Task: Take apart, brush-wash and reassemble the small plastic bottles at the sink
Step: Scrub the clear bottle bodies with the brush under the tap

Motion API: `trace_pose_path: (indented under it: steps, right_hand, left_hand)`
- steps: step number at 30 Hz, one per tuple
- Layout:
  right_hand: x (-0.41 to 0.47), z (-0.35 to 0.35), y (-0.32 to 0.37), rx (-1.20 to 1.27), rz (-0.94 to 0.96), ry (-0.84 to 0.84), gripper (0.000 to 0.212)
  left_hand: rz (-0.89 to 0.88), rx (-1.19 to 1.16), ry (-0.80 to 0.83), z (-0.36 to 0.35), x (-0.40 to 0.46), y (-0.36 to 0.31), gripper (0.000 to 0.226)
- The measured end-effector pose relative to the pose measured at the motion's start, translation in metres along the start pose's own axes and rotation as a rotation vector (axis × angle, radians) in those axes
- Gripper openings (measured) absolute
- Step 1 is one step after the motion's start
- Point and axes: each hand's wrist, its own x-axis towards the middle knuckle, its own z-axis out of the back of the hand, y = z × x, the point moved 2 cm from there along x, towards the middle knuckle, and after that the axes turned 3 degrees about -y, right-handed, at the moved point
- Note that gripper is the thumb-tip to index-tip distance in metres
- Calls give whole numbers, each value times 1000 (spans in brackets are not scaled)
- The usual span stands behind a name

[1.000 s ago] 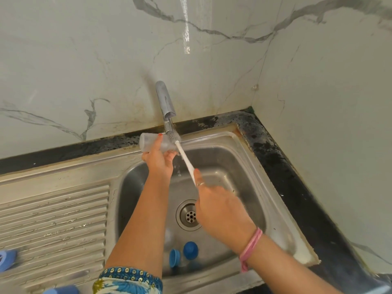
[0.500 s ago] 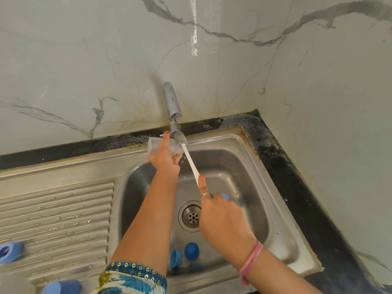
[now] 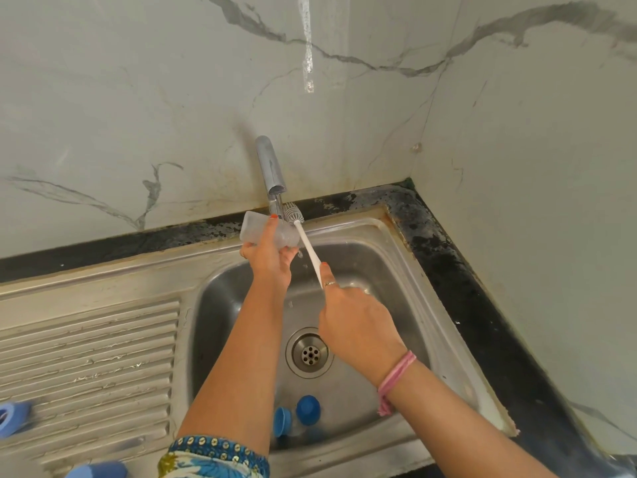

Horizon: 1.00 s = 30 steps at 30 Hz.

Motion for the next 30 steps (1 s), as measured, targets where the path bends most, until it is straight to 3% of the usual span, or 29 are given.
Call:
trace_pose_path:
  steps: [6, 8, 15, 19, 22, 25, 30]
  right_hand:
    - [-42, -16, 8, -145, 87, 11, 74]
    - [-45, -18, 7, -153, 81, 10, 73]
    - [6, -13, 0, -94, 21, -9, 75]
    - [-2, -14, -3, -96, 41, -56, 77]
    - [6, -7, -8, -44, 14, -47, 71]
    - [13, -3, -4, -58, 26, -40, 70]
    - [-7, -13, 1, -135, 26, -72, 76]
  left_hand:
    - [2, -104, -212, 2, 6, -15, 81]
    - [11, -62, -217, 3, 6, -14, 88]
    - [28, 4, -83, -7, -7, -3, 76]
    - [47, -67, 190, -6, -7, -10, 32]
    - [40, -39, 289, 2, -8, -10, 43]
    - [-4, -8, 180, 5, -7, -10, 54]
    - [-21, -57, 60, 1, -7, -9, 52]
